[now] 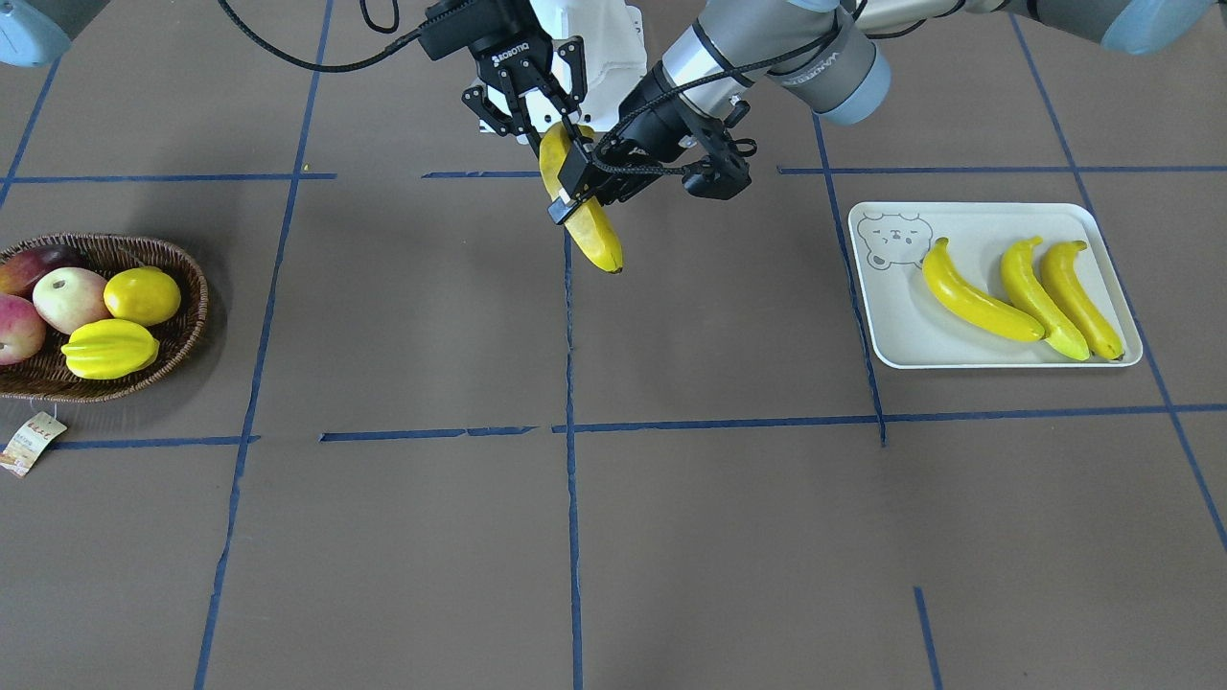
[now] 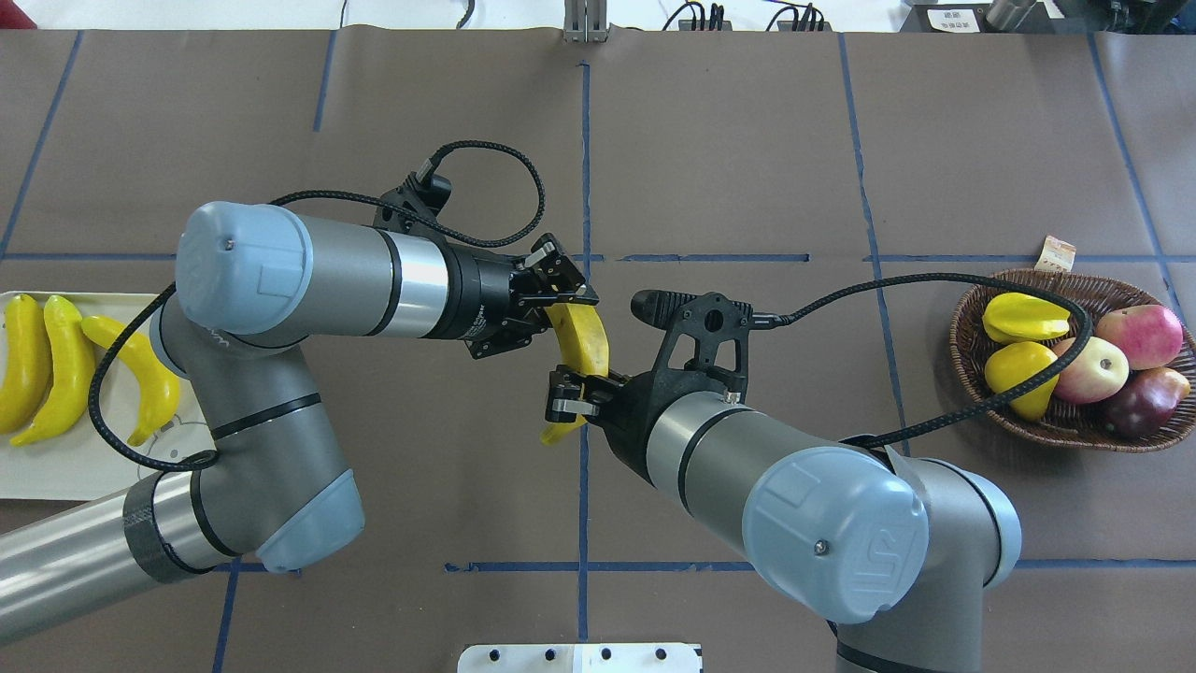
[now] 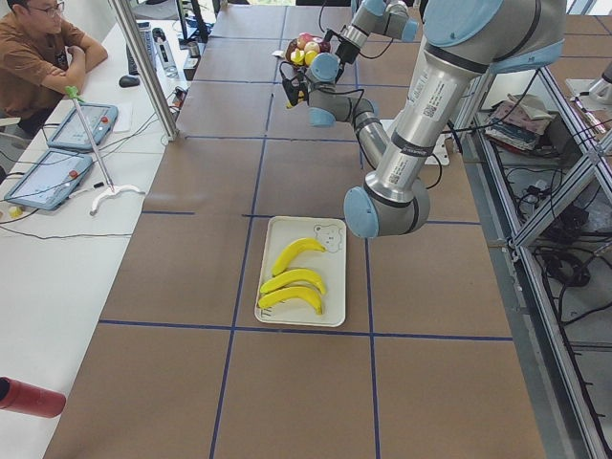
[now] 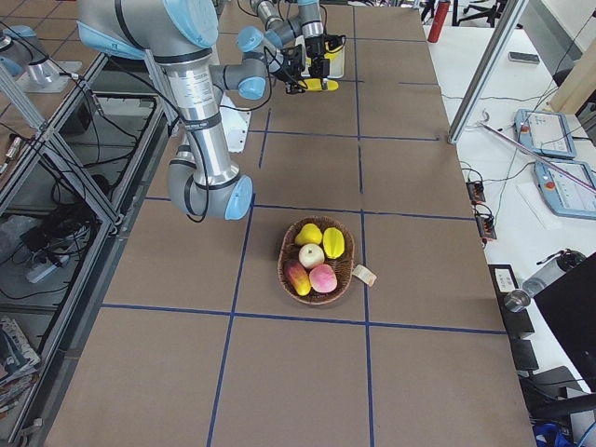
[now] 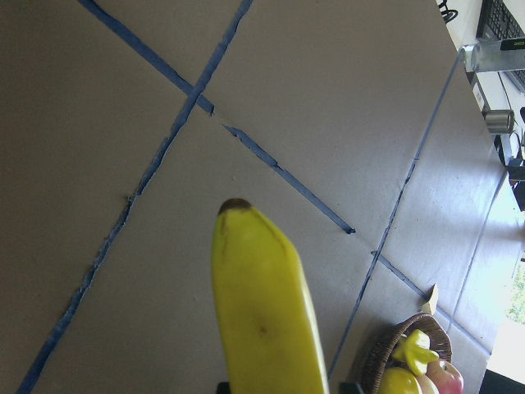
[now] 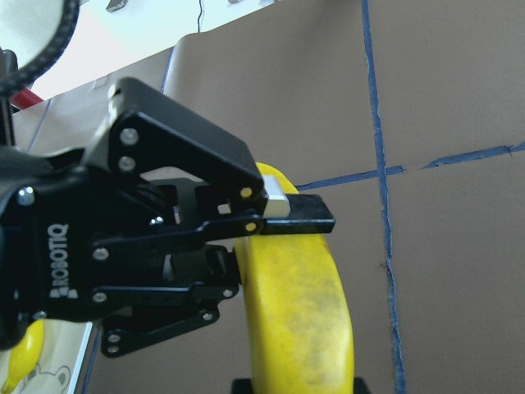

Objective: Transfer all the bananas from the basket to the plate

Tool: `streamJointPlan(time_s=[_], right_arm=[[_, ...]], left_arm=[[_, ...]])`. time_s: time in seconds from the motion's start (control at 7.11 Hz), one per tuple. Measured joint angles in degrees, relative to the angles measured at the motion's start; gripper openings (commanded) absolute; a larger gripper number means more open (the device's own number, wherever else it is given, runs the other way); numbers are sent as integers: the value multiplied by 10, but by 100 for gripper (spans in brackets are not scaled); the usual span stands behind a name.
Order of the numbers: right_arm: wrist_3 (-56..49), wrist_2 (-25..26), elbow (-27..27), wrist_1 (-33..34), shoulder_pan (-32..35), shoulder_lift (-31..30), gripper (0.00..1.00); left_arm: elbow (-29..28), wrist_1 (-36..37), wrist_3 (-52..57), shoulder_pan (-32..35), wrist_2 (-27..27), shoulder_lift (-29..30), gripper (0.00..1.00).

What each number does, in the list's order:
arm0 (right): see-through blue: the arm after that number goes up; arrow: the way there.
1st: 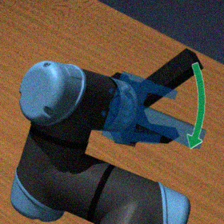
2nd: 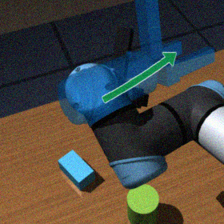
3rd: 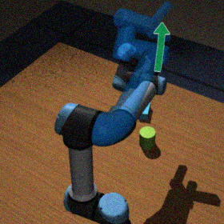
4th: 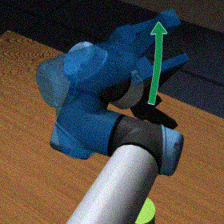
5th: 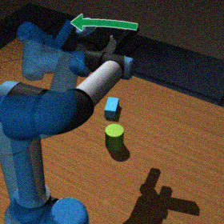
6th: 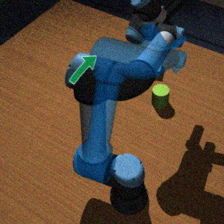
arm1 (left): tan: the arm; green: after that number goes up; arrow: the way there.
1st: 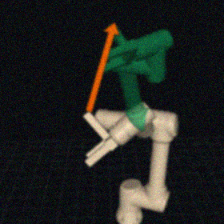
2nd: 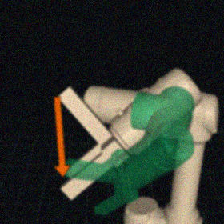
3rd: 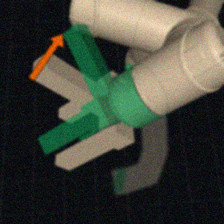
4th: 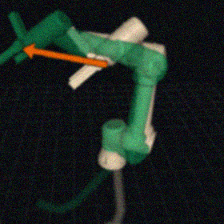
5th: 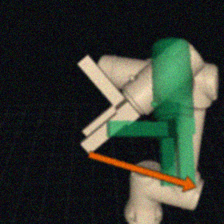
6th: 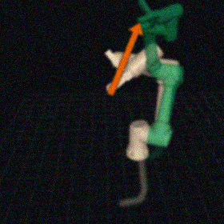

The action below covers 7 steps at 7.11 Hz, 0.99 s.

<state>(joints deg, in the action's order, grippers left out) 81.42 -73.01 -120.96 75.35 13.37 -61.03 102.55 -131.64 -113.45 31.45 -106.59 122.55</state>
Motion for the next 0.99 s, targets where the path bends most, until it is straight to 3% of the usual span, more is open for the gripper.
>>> streamJointPlan(time_s=[0.56, 0.99], right_arm=[[-1, -5, -26, 1, 2, -8, 100], [-5, -28, -79, 6, 9, -60, 100]], left_arm=[[-1, 1, 7, 18, -12, -7, 0], [3, 73, 106, 88, -103, -60, 0]])
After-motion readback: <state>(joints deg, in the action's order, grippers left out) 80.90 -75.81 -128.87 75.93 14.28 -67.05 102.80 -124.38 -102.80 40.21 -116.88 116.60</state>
